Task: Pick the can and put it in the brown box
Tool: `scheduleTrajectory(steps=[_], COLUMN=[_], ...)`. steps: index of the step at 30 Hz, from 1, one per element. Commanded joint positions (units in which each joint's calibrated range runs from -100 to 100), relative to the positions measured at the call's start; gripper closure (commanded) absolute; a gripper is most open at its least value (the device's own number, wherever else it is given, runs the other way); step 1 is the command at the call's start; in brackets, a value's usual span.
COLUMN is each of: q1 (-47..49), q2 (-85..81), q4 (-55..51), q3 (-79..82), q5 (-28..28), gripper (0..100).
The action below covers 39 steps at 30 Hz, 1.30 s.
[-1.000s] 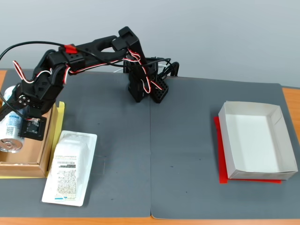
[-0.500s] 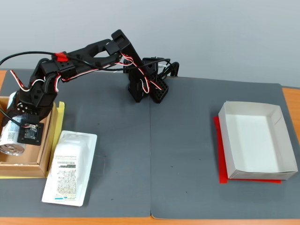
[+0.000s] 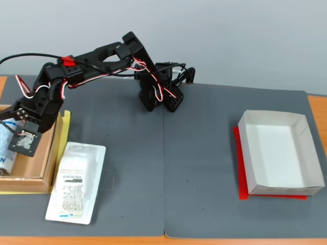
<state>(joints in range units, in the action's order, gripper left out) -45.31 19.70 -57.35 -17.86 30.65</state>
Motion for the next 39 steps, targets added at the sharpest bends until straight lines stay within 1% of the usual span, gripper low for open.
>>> scheduleTrajectory(steps=[1,7,8,9,10,12,14,19,22,26,35,39], q1=[1.8,4.4,4.9,5.3,5.8,6.6,7.7,10.9,14.0,18.3,24.3,29.1], q2=[-9.0,-24.7,-27.4,-30.0,-32.5,-37.1,-41.2,-50.9,-57.0,-64.9,-82.8,-89.8], q4=[-2.0,-2.4,-2.4,-2.4,-2.4,-2.4,-2.5,-2.5,-2.6,-2.5,-1.8,-1.7], q3=[3.7,17.5,19.7,21.8,23.9,27.4,29.9,35.4,40.4,48.8,69.0,76.2], q5=[-0.2,-0.2,-0.2,-0.2,-0.3,-2.5,-6.1,-17.0,-20.9,-21.3,-21.7,-21.7], gripper=[75,96,99,99,99,99,99,99,99,99,99,99])
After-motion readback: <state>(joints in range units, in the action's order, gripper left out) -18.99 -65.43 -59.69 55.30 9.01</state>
